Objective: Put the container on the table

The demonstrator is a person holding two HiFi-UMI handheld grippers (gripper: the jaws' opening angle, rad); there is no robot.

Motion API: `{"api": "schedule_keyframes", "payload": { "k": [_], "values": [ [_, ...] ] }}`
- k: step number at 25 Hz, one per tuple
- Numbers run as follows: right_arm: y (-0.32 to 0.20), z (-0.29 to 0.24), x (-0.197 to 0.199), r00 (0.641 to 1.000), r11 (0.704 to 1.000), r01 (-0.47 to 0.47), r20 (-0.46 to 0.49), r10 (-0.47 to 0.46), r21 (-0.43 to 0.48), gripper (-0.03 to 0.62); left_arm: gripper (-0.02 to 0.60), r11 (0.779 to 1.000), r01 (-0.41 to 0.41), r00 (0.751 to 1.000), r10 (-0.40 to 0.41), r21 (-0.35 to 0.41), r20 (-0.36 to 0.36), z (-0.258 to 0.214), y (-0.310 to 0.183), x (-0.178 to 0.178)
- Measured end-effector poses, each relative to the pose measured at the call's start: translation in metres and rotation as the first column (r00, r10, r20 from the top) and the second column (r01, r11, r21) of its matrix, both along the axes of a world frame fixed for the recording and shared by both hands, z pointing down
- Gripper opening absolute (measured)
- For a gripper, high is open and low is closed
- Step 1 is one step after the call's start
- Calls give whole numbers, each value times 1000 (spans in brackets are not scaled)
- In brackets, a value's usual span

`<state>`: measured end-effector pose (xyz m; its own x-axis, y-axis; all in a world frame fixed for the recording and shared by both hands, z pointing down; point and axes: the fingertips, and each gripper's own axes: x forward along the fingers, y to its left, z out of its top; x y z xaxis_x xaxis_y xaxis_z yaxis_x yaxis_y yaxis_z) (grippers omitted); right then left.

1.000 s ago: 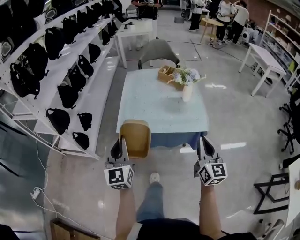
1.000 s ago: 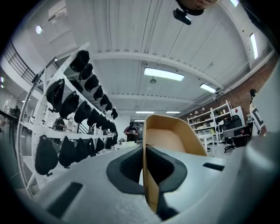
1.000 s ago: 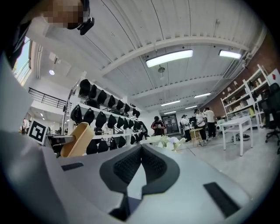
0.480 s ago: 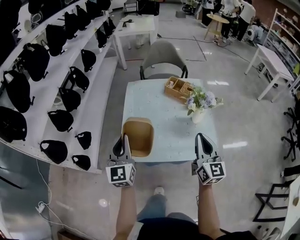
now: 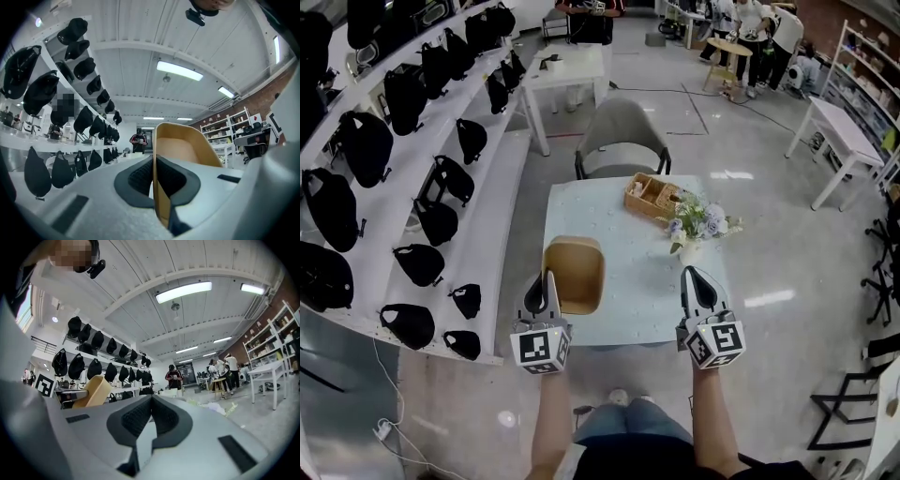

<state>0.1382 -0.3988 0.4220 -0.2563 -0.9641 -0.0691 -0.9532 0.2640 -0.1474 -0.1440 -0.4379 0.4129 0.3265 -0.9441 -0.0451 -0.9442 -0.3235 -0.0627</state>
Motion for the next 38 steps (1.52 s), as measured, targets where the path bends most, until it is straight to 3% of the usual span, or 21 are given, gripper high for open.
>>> {"api": "schedule_keyframes", "payload": {
  "k": [9, 18, 24, 29, 38],
  "values": [
    [-32, -5, -7, 997, 997, 72, -17, -72, -9, -2, 9, 999, 28, 999, -29, -23, -17, 6, -19, 8],
    [-89, -8, -53, 980, 981, 192, -52, -193, -15, -2, 9, 997, 53, 997, -56, -51, -55, 7, -67, 10],
    [-156, 2, -86, 967, 968, 246, -58, -248, -39, -2, 9, 984, 55, 996, -65, -170, -55, 28, -139, 16],
    [-211, 42, -115, 953, 953, 280, -90, -290, -112, -2, 9, 952, 42, 995, -66, -304, -71, 82, -200, 26],
    [-286, 152, -138, 942, 923, 267, -127, -311, -276, -2, 9, 841, 83, 993, -114, -534, -25, 211, -264, 30]
  ]
}}
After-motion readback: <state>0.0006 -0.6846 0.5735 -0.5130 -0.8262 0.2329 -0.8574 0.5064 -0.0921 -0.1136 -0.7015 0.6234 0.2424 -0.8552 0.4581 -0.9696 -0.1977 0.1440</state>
